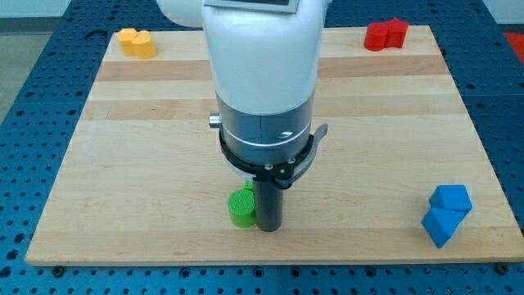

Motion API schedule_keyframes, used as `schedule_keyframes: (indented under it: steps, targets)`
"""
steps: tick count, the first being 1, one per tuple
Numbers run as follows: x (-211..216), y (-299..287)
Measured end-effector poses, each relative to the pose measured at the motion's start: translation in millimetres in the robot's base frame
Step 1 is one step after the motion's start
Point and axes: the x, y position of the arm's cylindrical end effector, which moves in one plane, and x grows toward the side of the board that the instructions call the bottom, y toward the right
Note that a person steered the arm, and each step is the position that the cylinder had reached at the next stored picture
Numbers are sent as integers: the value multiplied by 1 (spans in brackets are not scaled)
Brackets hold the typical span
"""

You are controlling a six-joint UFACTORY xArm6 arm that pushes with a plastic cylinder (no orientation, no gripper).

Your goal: Slide the green circle and green star up and right a bit

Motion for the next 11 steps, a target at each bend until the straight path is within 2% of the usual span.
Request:
schedule_keyframes:
  steps: [2,4,5,7,9,10,11]
  targets:
    - [38,-3]
    - [26,-92]
    - [10,-103]
    - [4,-54]
    - [-31,-17]
    - [-41,-16]
    - [-19,-29]
